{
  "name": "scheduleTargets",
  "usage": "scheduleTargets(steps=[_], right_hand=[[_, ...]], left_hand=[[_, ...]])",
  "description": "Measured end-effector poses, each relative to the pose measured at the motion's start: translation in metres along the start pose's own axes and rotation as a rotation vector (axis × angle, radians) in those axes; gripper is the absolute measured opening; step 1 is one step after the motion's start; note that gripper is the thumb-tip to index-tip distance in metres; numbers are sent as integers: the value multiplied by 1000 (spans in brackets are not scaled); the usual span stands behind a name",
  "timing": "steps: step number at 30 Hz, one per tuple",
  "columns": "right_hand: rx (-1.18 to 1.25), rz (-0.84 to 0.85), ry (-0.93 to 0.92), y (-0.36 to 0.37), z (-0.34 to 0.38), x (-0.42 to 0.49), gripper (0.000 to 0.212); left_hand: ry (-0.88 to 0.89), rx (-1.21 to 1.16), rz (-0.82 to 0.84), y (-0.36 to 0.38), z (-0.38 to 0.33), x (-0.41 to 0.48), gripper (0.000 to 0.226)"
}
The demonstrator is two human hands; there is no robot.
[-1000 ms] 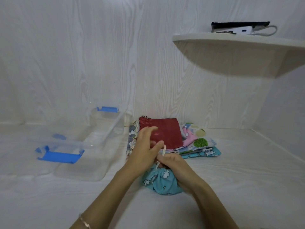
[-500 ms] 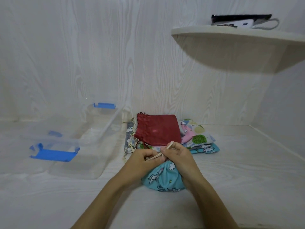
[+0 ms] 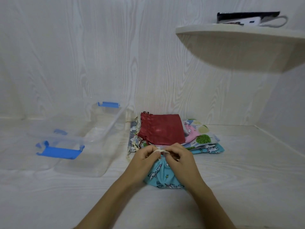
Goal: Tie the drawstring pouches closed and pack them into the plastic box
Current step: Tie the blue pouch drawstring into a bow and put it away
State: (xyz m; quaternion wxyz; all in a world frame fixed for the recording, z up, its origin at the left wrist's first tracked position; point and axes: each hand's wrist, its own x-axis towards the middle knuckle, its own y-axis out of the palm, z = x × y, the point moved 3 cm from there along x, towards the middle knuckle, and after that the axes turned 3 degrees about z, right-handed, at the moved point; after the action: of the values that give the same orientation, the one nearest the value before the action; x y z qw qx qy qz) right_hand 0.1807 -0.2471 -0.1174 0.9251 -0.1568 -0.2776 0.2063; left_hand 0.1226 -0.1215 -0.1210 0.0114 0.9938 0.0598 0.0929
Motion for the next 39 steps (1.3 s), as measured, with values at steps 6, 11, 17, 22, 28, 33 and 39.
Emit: scheduleTargets(steps=[6,11,17,22,28,33,39], right_hand=[[400,63,196,-3,-3,1,27],[789,167,313,-1,-4,2,32],[519,139,200,-2,3,-1,32],[443,223,126,2,9,1,51],[510,184,138,-5,12,1,39],[324,134,58,0,10,-1,41],[224,164,-18,1,8,3,29]], left_hand=[[105,208,-28,-3,5,-1,23],[147,241,-34,-3,4,0,20],[80,142,-36,-6,7,2,19],[81,171,-31,-9,8,3,23],[39,-46,-43,-8,7,3,26],[-5,-57,-25,-7,8,1,36],[-188,-215,-19,-14,11,4,20]])
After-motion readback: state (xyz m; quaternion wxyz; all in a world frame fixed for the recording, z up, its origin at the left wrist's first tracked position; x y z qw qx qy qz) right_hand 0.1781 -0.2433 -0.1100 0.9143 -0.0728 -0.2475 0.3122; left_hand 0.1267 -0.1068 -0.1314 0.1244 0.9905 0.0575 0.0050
